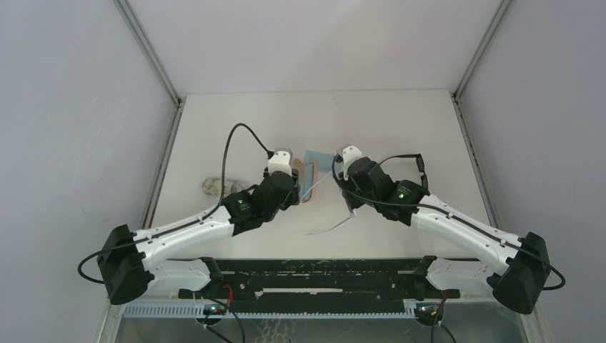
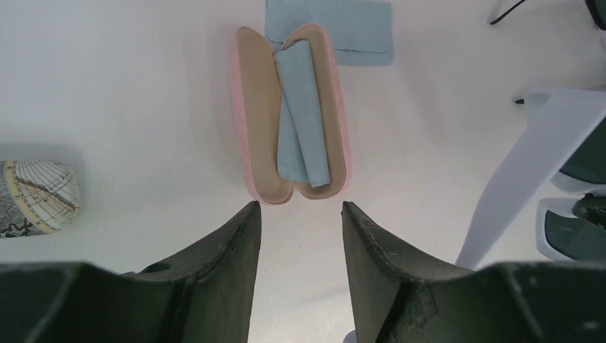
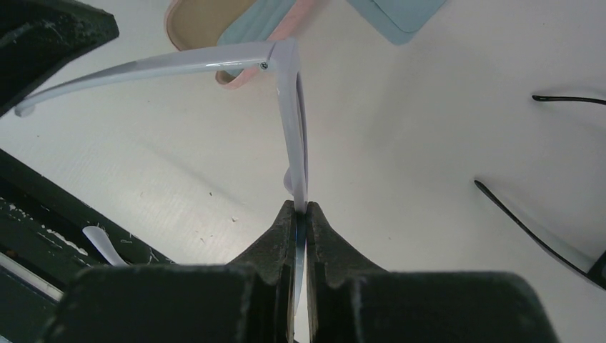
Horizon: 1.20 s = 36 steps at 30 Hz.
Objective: Organize the sunglasses
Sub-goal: Fold the sunglasses.
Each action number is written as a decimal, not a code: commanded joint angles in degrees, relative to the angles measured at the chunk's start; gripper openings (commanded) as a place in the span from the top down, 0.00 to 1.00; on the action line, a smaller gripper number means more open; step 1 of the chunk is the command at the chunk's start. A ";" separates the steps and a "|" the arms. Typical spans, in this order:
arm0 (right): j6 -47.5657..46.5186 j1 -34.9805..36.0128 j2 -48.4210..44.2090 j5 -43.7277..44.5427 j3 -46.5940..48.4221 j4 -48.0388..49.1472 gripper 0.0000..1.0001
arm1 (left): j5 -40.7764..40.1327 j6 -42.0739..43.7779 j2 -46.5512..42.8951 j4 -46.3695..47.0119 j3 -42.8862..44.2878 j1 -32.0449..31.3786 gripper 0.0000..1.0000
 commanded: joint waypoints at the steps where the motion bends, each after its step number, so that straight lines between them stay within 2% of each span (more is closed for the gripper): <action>1: 3.02 0.45 -0.13 1.41 0.16 3.88 1.00 | -2.55 -0.79 1.70 0.92 5.00 -2.39 0.50; 13: 6.57 1.39 0.78 -2.54 0.32 6.81 1.00 | -2.02 -0.25 9.44 1.98 11.15 -6.75 0.51; 23: 9.20 1.33 0.82 -8.33 0.54 7.67 1.00 | 0.13 1.32 13.09 3.05 15.62 -7.19 0.48; 27: 10.15 0.46 0.80 -6.95 0.54 6.73 1.00 | -0.16 1.38 12.49 2.94 15.47 -7.24 0.47; 33: 12.79 -5.97 1.81 3.46 -0.44 2.62 1.00 | -2.45 2.81 6.25 2.00 13.47 -7.29 0.46; 36: 15.89 -14.78 1.27 1.89 -2.69 4.98 1.00 | -1.64 4.75 4.11 1.72 13.07 -7.29 0.46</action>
